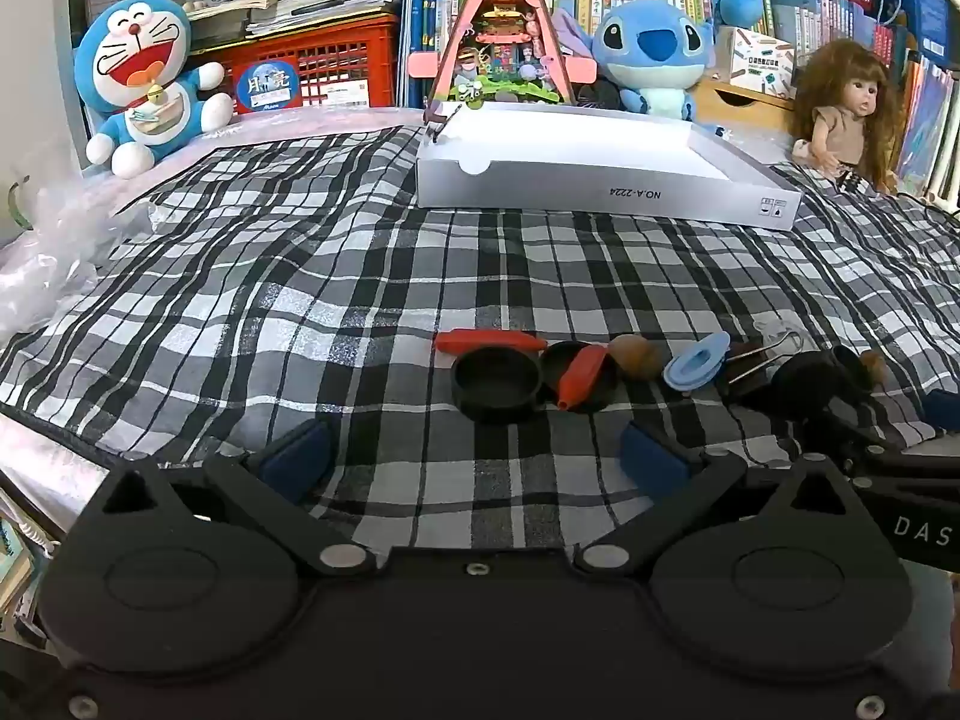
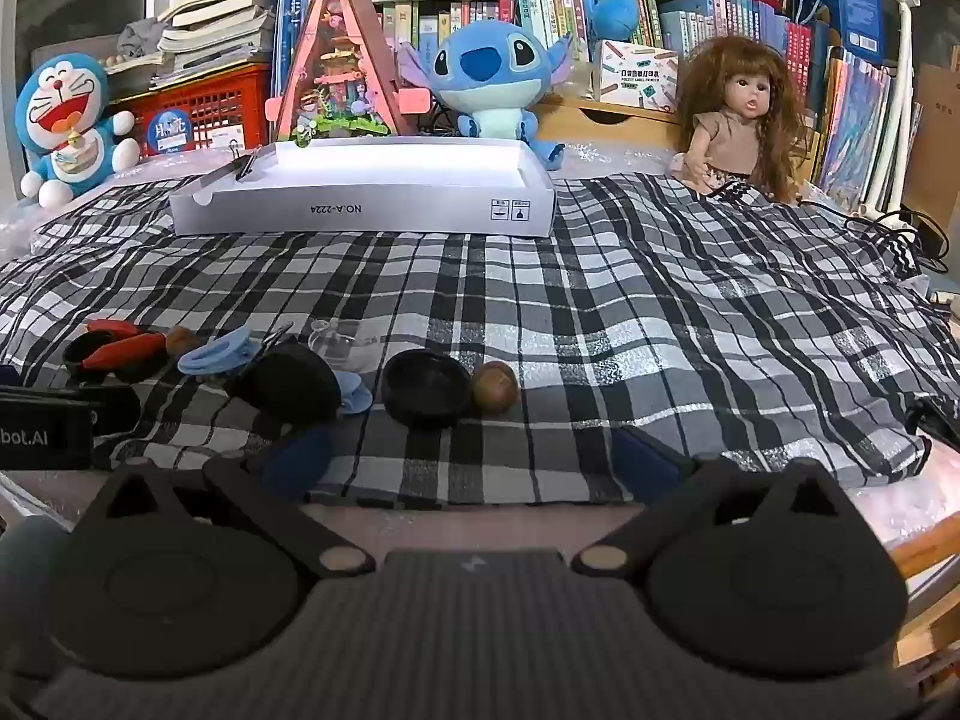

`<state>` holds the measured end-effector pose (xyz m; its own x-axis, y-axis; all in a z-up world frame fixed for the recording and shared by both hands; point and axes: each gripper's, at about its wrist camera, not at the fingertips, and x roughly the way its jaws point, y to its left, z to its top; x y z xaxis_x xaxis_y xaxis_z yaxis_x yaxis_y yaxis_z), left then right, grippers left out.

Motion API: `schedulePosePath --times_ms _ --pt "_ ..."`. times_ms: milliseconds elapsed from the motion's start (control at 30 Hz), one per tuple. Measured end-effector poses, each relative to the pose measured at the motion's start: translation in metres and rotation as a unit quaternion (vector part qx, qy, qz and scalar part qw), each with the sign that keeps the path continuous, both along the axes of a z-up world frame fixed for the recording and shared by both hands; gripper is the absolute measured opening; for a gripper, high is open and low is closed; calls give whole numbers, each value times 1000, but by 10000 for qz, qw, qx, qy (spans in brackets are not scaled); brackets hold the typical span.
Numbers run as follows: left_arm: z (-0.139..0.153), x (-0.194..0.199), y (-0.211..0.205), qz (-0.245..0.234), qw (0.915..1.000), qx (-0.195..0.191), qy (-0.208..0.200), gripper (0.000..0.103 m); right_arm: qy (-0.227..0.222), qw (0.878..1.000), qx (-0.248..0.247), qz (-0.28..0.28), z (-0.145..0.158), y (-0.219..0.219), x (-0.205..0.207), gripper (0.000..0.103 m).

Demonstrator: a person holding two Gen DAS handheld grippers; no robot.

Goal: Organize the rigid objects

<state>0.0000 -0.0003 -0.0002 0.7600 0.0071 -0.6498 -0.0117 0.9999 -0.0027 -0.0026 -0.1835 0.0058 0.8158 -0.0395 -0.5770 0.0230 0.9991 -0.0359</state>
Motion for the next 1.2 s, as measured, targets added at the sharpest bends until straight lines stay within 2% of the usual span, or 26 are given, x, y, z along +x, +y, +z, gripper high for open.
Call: schedulePosePath --times_ms 1200 --pt "0 0 0 0 10000 -18 -10 103 -3 10000 8 1 0 -1 -1 103"
